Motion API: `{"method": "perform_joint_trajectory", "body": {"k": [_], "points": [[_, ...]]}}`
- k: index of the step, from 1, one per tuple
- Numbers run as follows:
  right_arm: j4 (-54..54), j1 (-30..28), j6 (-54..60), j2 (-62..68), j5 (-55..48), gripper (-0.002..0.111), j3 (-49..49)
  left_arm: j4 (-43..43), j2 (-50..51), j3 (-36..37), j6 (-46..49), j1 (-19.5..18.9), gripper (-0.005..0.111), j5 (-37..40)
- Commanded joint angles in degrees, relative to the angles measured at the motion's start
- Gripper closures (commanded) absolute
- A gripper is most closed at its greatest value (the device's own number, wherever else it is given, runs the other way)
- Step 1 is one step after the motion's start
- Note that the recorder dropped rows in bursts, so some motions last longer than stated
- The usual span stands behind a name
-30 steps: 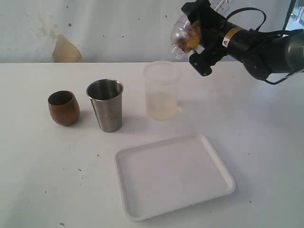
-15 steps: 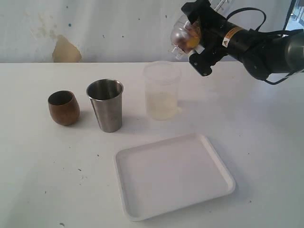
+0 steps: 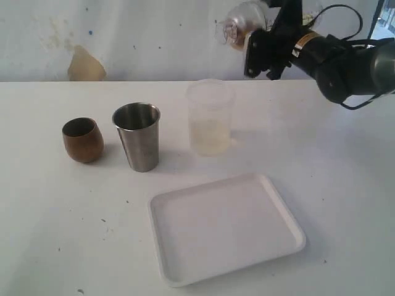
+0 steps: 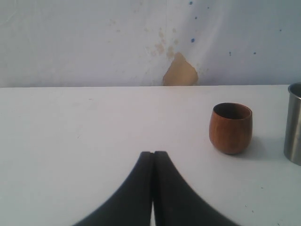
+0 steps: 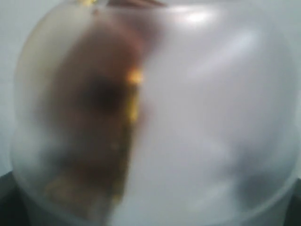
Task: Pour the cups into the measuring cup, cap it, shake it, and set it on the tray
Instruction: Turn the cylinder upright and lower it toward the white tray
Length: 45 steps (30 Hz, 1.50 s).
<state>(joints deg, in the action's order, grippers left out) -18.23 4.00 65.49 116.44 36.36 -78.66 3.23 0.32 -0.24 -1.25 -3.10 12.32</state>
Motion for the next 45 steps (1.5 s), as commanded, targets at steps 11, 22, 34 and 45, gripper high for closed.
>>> {"method": "perform_joint_trajectory", "body": {"k": [11, 22, 34, 45], "points": [[-2.9, -6.3, -99.2, -2.5, 17.9, 0.108, 4.3, 0.2, -0.3, 0.2, 0.0, 0.2, 0.107, -0.7], [-6.2, -5.8, -92.6, -19.7, -12.3, 0.108, 11.2, 0.2, -0.3, 0.2, 0.0, 0.2, 0.107, -0.7], [-13.8, 0.4, -96.4, -35.3, -3.3, 0.108, 33.3, 0.2, -0.3, 0.2, 0.0, 0.2, 0.107, -0.7], [-26.9, 9.9, -101.6, -33.6, 15.0, 0.108, 46.5, 0.2, -0.3, 0.2, 0.0, 0.2, 0.107, -0.7]]}}
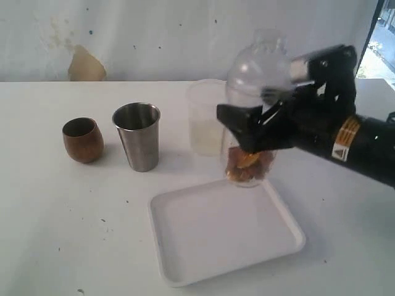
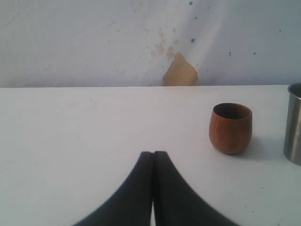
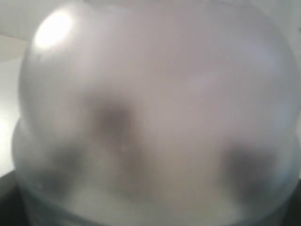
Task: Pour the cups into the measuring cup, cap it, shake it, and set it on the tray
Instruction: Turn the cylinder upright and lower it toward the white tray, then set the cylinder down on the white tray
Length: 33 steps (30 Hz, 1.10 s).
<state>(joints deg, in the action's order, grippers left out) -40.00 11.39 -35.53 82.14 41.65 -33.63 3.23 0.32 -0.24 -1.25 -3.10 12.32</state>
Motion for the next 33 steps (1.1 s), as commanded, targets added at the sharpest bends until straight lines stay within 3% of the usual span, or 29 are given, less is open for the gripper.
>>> {"method": "perform_joint_trajectory", "body": {"k": [1, 11, 28, 31, 33], "points": [[-6.6, 3.5, -0.5, 1.6, 11.7, 0.108, 1.5, 0.2, -0.3, 0.2, 0.0, 0.2, 0.107, -0.7], [-6.1, 10.2, 12.8, 16.2, 26.7, 0.108, -0.2, 0.2, -0.3, 0.2, 0.0, 0.2, 0.107, -0.7], [-0.6, 12.6, 19.1, 23.0, 14.9, 0.108, -5.2, 0.2, -0.3, 0.2, 0.0, 0.2, 0.107, -0.7], [-0.6, 12.6, 20.9, 24.7, 17.0, 0.108, -5.2, 0.2, -0.3, 0.2, 0.0, 0.2, 0.107, -0.7], [-0.6, 12.6, 21.8, 27.8, 24.2, 0.108, -5.2, 0.2, -0.3, 0.2, 0.0, 0.2, 0.107, -0.7]]}}
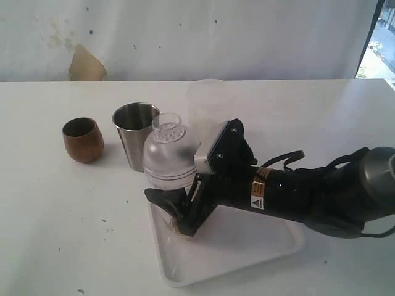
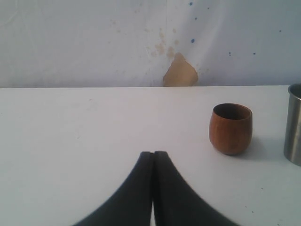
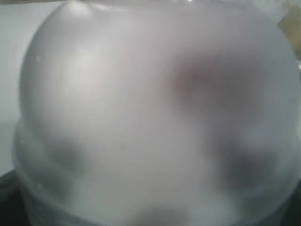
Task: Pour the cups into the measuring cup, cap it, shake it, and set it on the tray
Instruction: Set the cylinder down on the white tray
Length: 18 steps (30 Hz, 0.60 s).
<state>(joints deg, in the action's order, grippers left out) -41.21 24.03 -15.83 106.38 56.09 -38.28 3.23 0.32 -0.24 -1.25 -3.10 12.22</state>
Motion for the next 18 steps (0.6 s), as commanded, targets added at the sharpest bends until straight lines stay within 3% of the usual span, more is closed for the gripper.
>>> {"method": "perform_joint_trajectory", "body": {"k": [1, 15, 18], "points": [[0.7, 0.0, 3.4, 4.5, 12.1, 0.108, -0.5, 0.2, -0.3, 0.2, 0.0, 0.2, 0.107, -0.6], [2.2, 0.0, 4.7, 6.0, 11.0, 0.105, -0.5, 0.2, -0.3, 0.2, 0.0, 0.2, 0.107, -0.6], [2.2, 0.0, 4.8, 6.0, 10.9, 0.063, -0.5, 0.2, -0.3, 0.2, 0.0, 0.2, 0.107, -0.6]]}}
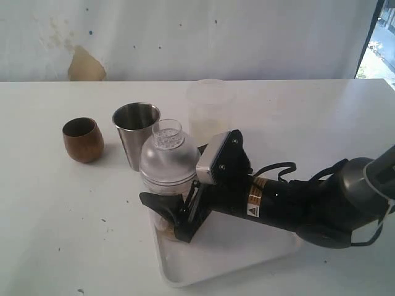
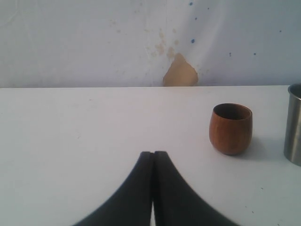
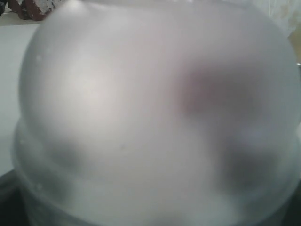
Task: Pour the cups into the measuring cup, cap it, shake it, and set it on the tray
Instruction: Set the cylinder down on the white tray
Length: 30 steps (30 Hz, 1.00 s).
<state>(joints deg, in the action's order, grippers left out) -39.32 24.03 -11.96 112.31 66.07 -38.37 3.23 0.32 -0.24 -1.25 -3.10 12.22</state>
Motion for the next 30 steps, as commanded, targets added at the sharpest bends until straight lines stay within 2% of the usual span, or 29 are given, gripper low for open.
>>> {"method": "perform_joint_trajectory", "body": {"k": [1, 3, 5, 8, 13, 17, 24, 30], "points": [[1.2, 0.0, 0.9, 0.0, 0.6, 0.044, -0.4, 0.2, -0.3, 0.2, 0.0, 0.2, 0.107, -0.6], [1.6, 0.0, -0.5, 0.0, -0.7, 0.022, -0.4, 0.2, -0.3, 0.2, 0.0, 0.2, 0.107, -0.6], [1.1, 0.0, -0.5, 0.0, -1.7, 0.015, -0.4, 0.2, -0.3, 0.2, 0.0, 0.2, 0.107, -0.6], [-0.9, 0.0, -4.6, 0.0, -1.7, 0.015, -0.4, 0.2, -0.3, 0.2, 0.0, 0.2, 0.107, -0.6], [-1.1, 0.0, -4.6, 0.0, -1.8, 0.014, -0.4, 0.2, -0.3, 0.2, 0.0, 0.2, 0.107, -0.6], [1.0, 0.0, -4.7, 0.0, -3.0, 0.003, -0.4, 0.2, -0.3, 0.2, 0.0, 0.2, 0.107, -0.6], [-0.2, 0.0, -5.4, -3.8, -5.9, 0.003, -0.2, 0.2, -0.3, 0.2, 0.0, 0.2, 0.107, -0.6], [-5.8, 0.0, -11.8, -9.0, -13.5, 0.003, -0.2, 0.2, -0.3, 0.2, 0.0, 0.2, 0.107, -0.6]]}}
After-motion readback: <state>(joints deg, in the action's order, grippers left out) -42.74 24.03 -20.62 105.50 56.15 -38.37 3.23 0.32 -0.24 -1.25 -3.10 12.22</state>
